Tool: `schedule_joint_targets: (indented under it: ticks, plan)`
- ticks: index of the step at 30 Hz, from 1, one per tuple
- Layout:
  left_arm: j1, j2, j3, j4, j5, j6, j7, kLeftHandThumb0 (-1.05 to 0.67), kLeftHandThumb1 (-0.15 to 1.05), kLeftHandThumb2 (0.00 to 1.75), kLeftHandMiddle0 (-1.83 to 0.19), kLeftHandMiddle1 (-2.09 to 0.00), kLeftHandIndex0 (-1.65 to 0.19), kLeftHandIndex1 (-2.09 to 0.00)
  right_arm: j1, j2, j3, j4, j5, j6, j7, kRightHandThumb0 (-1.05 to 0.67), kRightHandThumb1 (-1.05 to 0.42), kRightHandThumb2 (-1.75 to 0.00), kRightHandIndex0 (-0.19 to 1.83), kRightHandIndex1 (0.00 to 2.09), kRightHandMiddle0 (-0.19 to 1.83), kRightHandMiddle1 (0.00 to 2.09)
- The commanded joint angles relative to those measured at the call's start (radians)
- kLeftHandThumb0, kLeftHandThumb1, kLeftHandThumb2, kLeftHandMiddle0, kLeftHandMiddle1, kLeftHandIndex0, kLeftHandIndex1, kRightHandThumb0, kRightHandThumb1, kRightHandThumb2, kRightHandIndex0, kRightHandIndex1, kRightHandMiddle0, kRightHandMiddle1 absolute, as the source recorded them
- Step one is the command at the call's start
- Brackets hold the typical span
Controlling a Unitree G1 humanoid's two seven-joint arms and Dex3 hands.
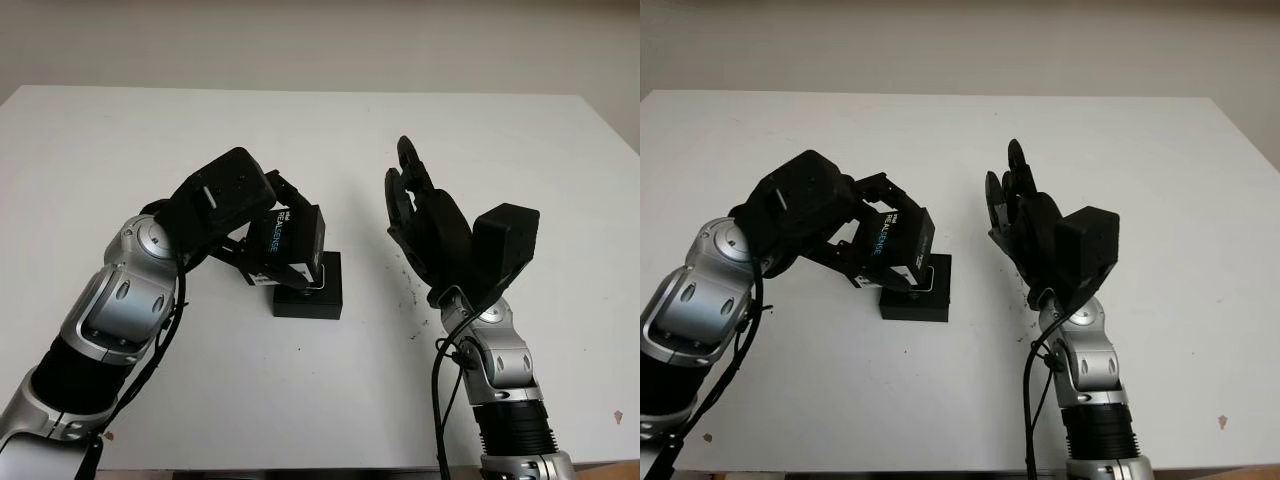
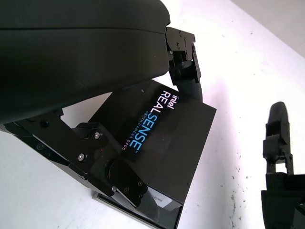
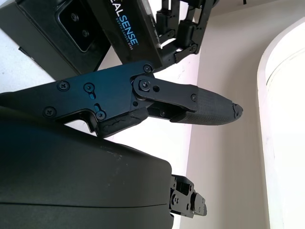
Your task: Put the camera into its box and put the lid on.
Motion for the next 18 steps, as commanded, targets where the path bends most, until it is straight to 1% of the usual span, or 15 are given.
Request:
schedule_joint_targets:
  ticks: [1, 6, 9, 15, 18]
  plan:
    - [-0.019, -0.005, -0.019, 0.001, 0.002, 0.000, -0.001, -0.13, 0.93, 0.05, -0.41, -1.50, -0.29, -1.55, -0.015, 0.002, -0.005, 0.011, -0.003, -0.020, -0.002, -0.67, -1.05, -0.59, -0.19, 0.04, -0.18, 0.05]
    - [-0.012, -0.014, -0.064, -0.001, 0.014, 0.022, 0.003, -0.13, 0.92, 0.05, -0.42, -1.54, -0.33, -1.57, -0.016, 0.011, -0.002, 0.010, -0.002, -0.019, -0.012, -0.68, -1.05, -0.58, -0.18, 0.04, -0.18, 0.05]
    - [-0.009, -0.011, -0.086, 0.004, 0.024, 0.016, 0.004, -0.13, 0.93, 0.05, -0.41, -1.53, -0.33, -1.57, -0.015, 0.011, -0.001, 0.012, -0.006, -0.029, -0.013, -0.68, -1.05, -0.58, -0.18, 0.05, -0.18, 0.05]
    - [-0.004, -0.010, -0.119, 0.007, 0.052, 0.011, 0.004, -0.13, 0.93, 0.05, -0.40, -1.54, -0.34, -1.55, -0.012, 0.018, -0.002, 0.002, -0.004, -0.020, -0.022, -0.68, -1.05, -0.59, -0.19, 0.05, -0.18, 0.05]
    - [-0.001, -0.022, -0.122, 0.009, 0.057, 0.012, 0.007, -0.12, 0.93, 0.05, -0.40, -1.56, -0.34, -1.55, -0.013, 0.017, -0.001, 0.006, -0.003, -0.022, -0.018, -0.68, -1.05, -0.59, -0.19, 0.05, -0.18, 0.05]
